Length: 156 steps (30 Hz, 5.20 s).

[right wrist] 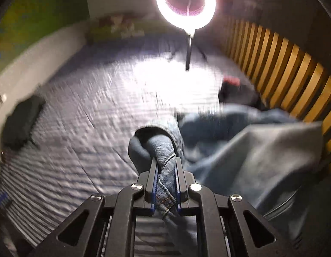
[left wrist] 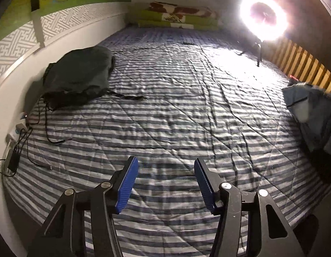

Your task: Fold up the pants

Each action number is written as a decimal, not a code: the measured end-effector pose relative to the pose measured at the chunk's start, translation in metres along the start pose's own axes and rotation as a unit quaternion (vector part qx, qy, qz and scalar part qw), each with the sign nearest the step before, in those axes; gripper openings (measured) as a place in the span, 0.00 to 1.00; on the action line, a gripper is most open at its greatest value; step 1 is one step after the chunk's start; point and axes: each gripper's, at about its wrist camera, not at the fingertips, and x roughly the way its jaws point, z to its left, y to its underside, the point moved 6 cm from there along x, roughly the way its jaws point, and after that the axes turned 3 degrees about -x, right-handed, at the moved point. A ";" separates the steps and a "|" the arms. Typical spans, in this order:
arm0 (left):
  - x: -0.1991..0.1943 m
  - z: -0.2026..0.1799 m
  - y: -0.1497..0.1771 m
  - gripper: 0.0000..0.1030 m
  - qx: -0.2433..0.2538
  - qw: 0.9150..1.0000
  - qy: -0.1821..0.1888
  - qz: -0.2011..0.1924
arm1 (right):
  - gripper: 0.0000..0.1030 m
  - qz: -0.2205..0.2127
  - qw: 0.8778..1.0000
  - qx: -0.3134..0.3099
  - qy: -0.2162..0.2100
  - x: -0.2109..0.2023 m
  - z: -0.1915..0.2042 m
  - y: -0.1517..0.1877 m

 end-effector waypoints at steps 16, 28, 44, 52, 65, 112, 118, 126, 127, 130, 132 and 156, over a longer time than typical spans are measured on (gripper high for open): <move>-0.036 0.102 -0.018 0.56 -0.072 0.995 -0.035 -0.051 | 0.11 -0.136 0.974 -0.078 -0.165 -0.135 0.211 -0.145; -0.062 0.191 -0.012 0.56 -0.125 0.986 -0.094 -0.062 | 0.14 -0.003 0.947 -0.151 -0.285 -0.041 0.394 -0.048; -0.004 0.136 -0.044 0.83 -0.093 0.996 -0.016 -0.006 | 0.60 0.041 0.989 -0.075 -0.123 0.027 0.162 0.010; 0.063 0.096 -0.050 0.84 -0.047 0.997 -0.002 0.060 | 0.65 0.091 0.990 -0.065 -0.091 0.073 0.104 0.030; 0.095 0.137 -0.015 0.84 -0.108 0.986 0.001 0.126 | 0.75 0.091 0.926 -0.331 -0.158 0.084 0.246 0.110; 0.033 0.076 0.007 0.19 -0.074 0.985 0.105 0.114 | 0.76 0.051 0.932 -0.330 -0.142 0.062 0.221 0.101; 0.012 0.062 0.068 0.19 -0.060 0.977 0.133 0.158 | 0.08 0.134 0.904 -0.382 -0.135 0.075 0.222 0.174; 0.009 0.055 0.082 0.19 -0.052 0.977 0.129 0.161 | 0.01 0.152 0.908 -0.364 -0.142 0.028 0.176 0.216; 0.008 0.054 0.081 0.19 -0.050 0.977 0.128 0.160 | 0.01 0.148 0.909 -0.361 -0.142 0.024 0.174 0.214; 0.015 0.058 0.073 0.36 -0.050 0.977 0.126 0.165 | 0.01 0.146 0.916 -0.344 -0.149 0.016 0.164 0.211; 0.018 0.068 0.063 0.48 -0.064 0.978 0.120 0.159 | 0.02 0.156 0.916 -0.330 -0.168 0.009 0.157 0.210; 0.210 0.002 -0.110 0.81 -0.078 0.975 0.100 0.182 | 0.73 0.133 0.987 -0.007 -0.092 0.131 0.054 0.002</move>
